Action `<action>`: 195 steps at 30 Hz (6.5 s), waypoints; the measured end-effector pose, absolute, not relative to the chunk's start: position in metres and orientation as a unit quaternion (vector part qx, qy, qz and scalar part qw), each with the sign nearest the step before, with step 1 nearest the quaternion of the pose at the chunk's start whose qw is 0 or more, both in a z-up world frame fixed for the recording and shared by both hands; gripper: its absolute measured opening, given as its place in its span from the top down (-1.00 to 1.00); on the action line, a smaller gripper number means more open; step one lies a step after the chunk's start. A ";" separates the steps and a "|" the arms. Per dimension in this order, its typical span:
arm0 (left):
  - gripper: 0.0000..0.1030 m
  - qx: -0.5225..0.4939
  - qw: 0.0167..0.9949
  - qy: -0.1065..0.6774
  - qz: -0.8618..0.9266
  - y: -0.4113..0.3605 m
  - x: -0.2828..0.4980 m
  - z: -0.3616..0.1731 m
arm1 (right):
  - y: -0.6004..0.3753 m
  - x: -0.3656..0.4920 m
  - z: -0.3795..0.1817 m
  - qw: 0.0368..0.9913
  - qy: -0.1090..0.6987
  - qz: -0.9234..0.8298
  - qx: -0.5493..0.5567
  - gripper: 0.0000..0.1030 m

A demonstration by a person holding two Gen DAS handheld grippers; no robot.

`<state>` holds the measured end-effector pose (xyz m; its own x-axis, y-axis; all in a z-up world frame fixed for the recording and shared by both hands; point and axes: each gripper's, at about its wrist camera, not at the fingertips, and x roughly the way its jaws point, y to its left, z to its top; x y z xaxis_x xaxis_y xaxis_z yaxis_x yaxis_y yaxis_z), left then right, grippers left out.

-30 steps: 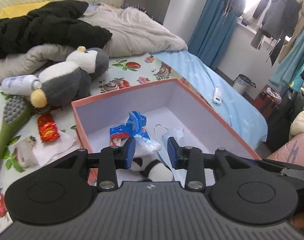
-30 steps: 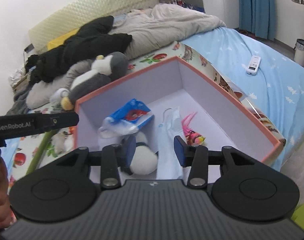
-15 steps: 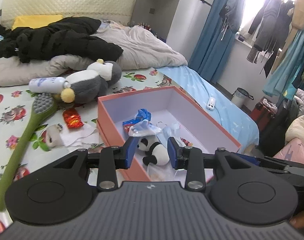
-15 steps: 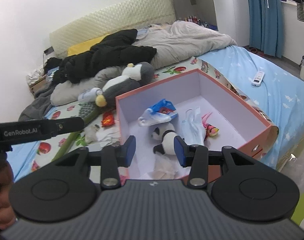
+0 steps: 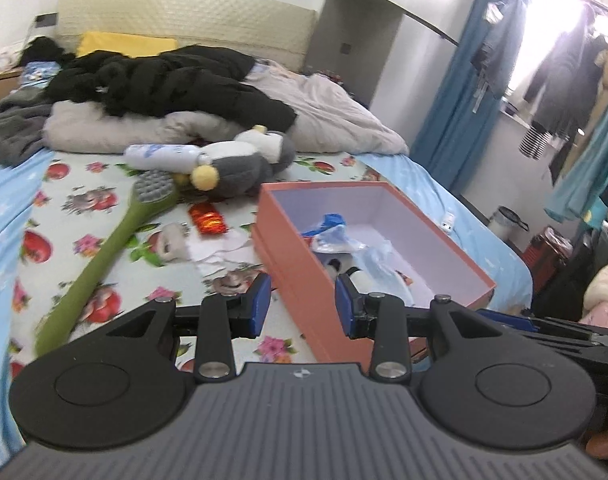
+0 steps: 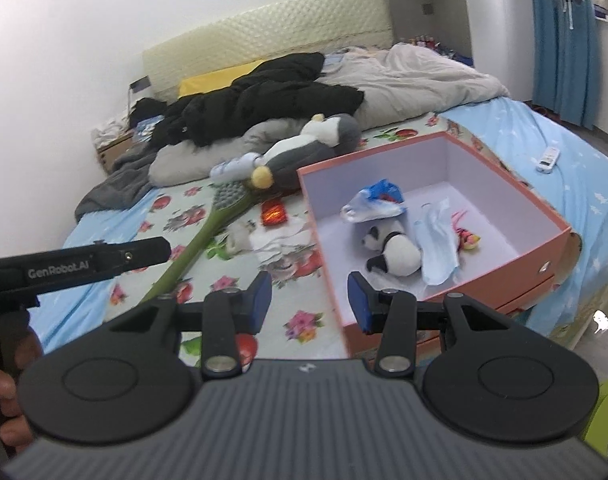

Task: Organize soft objects
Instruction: 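Withdraw both tools from the box toward the red tea packet and white tissue, then grasp the red tea packet with the right gripper while the left grasps a clear cup, then lift and carry the red tea packet and clear cup over the pink box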

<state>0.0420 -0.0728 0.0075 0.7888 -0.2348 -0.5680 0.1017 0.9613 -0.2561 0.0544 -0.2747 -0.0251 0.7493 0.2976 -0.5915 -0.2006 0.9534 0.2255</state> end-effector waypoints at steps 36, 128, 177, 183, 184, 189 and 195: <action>0.21 -0.178 0.926 0.334 0.006 0.042 0.076 -0.058 | -0.150 0.132 -0.103 0.897 0.383 0.220 -0.002 0.13; 0.68 -0.223 0.878 0.424 -0.011 0.052 0.088 -0.157 | -0.132 0.131 -0.165 0.868 0.444 0.210 -0.069 0.05; 0.67 -0.189 0.918 0.345 -0.041 0.019 0.050 -0.052 | -0.175 0.091 -0.054 0.925 0.324 0.198 -0.021 -0.04; 0.67 -0.183 0.922 0.334 -0.066 -0.007 0.037 -0.036 | -0.199 0.068 -0.034 0.936 0.305 0.175 -0.019 -0.04; 0.67 -0.181 0.923 0.332 -0.071 -0.012 0.036 -0.034 | -0.204 0.066 -0.030 0.938 0.303 0.170 -0.018 -0.04; 0.67 -0.169 0.924 0.327 -0.101 -0.039 0.032 -0.019 | -0.227 0.053 -0.016 0.946 0.291 0.146 -0.010 -0.04; 0.67 -0.158 0.923 0.321 -0.144 -0.070 0.036 0.001 | -0.256 0.045 -0.013 0.949 0.295 0.114 0.004 -0.04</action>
